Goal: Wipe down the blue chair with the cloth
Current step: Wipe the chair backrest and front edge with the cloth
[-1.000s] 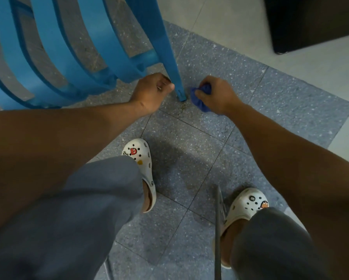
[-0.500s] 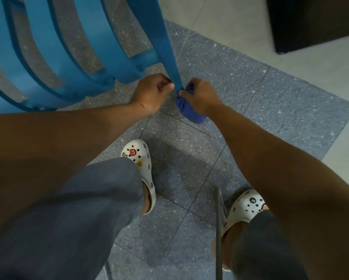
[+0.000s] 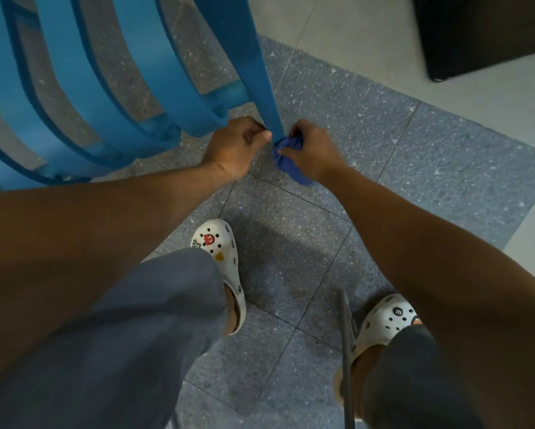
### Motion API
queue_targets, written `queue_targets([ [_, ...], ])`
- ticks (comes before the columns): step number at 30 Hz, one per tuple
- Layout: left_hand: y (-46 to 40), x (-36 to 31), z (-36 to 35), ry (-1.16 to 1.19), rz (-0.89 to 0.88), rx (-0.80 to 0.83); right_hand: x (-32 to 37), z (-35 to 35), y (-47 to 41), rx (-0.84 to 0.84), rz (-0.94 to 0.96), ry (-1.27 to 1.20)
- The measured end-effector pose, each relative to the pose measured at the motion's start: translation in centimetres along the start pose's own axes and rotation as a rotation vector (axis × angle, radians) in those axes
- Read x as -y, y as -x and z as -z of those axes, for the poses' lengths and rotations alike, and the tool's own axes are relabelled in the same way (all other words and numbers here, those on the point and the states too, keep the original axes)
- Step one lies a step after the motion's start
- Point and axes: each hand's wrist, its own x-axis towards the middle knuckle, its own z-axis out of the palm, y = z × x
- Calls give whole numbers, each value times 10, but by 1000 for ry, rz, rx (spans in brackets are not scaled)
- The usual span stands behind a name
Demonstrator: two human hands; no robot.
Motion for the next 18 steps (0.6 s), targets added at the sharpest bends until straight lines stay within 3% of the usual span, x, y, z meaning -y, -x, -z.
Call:
queue_targets([
  [4,0,-1,0,9,-1,19,-9,-11,0,-7,-147,121],
  [10,5,1,0,46,-6,63,12,40,-3,115,192,249],
  [14,3,0,1,29,-19,81,4,76,-9,166,130,369],
  [18,4,0,0,40,-13,88,3,66,-1,201,164,272],
])
